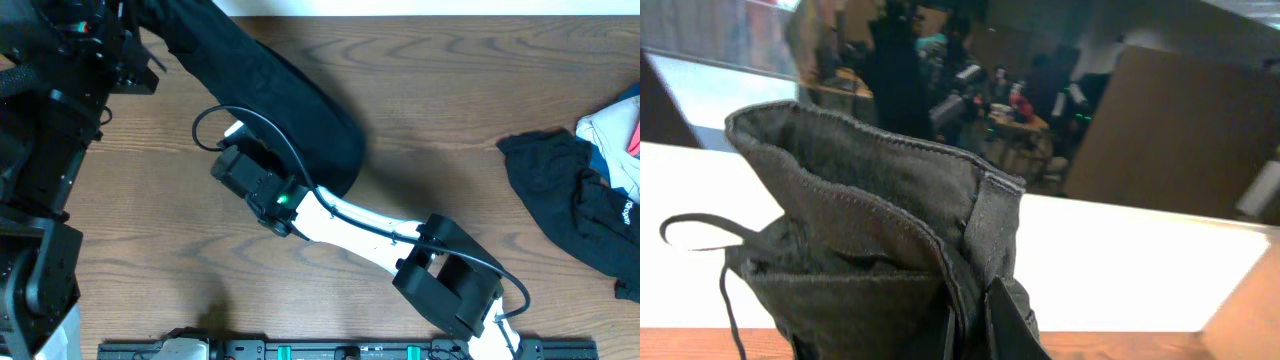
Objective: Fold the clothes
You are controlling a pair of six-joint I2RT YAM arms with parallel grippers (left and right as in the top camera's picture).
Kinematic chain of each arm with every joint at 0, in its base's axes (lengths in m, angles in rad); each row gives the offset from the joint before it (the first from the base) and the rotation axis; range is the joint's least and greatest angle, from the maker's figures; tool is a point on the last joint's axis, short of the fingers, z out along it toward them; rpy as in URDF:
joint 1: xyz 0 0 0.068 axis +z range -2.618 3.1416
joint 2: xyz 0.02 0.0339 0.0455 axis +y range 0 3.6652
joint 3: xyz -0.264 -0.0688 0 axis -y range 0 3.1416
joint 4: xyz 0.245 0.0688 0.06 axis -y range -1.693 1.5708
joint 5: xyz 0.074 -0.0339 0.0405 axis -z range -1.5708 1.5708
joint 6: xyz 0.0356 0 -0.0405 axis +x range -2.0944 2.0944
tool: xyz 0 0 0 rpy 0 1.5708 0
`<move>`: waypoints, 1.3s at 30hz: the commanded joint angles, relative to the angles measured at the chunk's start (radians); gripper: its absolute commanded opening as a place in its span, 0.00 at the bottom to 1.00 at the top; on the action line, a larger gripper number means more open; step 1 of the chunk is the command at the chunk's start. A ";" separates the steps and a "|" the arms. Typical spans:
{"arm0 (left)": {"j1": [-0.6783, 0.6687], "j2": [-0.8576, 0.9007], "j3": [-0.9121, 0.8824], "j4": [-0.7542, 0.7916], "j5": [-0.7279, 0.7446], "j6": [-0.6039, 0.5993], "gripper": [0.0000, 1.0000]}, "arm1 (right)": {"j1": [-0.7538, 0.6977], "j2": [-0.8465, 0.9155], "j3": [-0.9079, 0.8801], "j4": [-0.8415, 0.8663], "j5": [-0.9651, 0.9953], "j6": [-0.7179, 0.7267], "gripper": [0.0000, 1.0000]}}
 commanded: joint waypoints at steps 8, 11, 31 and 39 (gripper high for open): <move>-0.003 0.027 0.039 0.034 -0.152 0.076 0.06 | -0.008 -0.021 -0.001 -0.224 0.270 0.101 0.35; -0.003 0.051 0.039 0.027 -0.152 0.076 0.06 | -0.035 -0.027 -0.001 -0.289 0.269 0.141 0.36; -0.003 0.087 0.039 -0.023 -0.017 0.050 0.06 | -0.439 -0.030 -0.001 -0.332 0.236 0.184 0.33; -0.003 0.145 0.037 -0.177 0.100 0.009 0.06 | -0.605 -0.080 -0.001 -0.344 0.235 0.183 0.33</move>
